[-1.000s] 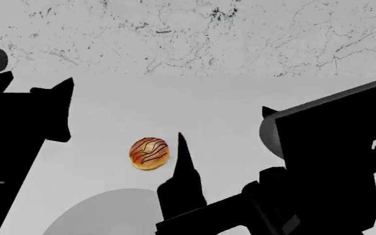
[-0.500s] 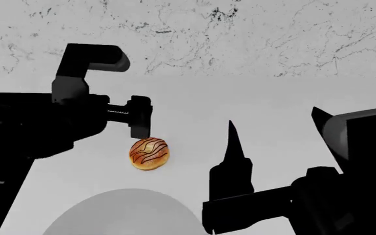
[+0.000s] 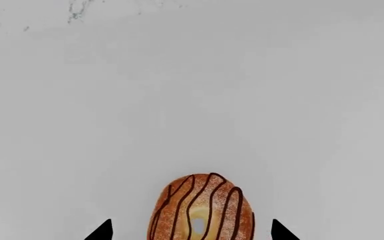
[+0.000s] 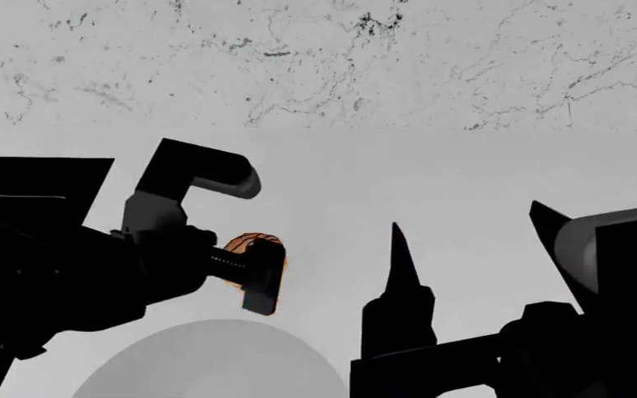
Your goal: Place the pastries on the plates.
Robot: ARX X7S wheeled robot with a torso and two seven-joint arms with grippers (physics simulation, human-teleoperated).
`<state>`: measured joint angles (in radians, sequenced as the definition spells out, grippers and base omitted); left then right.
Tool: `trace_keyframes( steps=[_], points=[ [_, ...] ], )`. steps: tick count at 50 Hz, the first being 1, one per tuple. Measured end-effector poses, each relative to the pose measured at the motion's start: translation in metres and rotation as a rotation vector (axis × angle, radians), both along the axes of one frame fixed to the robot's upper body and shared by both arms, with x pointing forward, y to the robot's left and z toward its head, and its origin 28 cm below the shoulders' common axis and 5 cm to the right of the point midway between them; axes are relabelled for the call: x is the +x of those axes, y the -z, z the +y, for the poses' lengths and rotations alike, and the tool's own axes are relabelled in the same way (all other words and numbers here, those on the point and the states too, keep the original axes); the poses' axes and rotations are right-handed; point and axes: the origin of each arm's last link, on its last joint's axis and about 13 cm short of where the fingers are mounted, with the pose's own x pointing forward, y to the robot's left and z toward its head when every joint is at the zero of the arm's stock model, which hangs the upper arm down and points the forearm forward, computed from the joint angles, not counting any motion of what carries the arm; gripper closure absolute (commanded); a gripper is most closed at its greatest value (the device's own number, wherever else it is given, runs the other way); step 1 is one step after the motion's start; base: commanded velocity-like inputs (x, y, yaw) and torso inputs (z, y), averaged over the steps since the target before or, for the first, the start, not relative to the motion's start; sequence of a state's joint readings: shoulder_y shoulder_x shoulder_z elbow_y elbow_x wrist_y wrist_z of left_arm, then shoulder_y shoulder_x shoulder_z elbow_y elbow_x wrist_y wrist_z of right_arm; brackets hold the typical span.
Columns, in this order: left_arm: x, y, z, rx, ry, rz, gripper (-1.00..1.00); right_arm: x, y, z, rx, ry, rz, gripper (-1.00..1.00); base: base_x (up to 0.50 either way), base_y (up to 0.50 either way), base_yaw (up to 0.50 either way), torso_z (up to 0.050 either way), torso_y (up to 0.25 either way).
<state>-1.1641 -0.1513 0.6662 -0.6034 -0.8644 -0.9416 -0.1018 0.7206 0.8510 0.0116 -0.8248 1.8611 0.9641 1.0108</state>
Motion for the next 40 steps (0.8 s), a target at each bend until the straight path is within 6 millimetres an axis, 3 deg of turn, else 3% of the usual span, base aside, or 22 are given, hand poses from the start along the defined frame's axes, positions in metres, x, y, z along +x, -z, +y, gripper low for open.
trace_keyframes(
  steps=[11, 34, 35, 40],
  points=[
    [-0.001, 0.015, -0.002, 0.023, 0.004, 0.038, -1.00, 0.003, 0.002, 0.000, 0.002, -0.006, 0.007, -1.00, 0.00, 0.00, 0.00, 0.000, 0.000],
    [0.007, 0.014, -0.009, 0.085, 0.002, 0.029, -1.00, 0.001, 0.004, 0.002, 0.016, -0.018, 0.021, -1.00, 0.00, 0.00, 0.00, 0.000, 0.000],
    [0.007, 0.014, -0.009, 0.087, 0.002, 0.029, 1.00, 0.000, 0.004, 0.003, 0.017, -0.018, 0.022, -1.00, 0.00, 0.00, 0.00, 0.000, 0.000],
    [0.009, 0.014, -0.008, 0.092, 0.005, 0.028, 1.00, -0.001, 0.004, 0.003, 0.020, -0.018, 0.025, -1.00, 0.00, 0.00, 0.00, 0.000, 0.000]
  ],
)
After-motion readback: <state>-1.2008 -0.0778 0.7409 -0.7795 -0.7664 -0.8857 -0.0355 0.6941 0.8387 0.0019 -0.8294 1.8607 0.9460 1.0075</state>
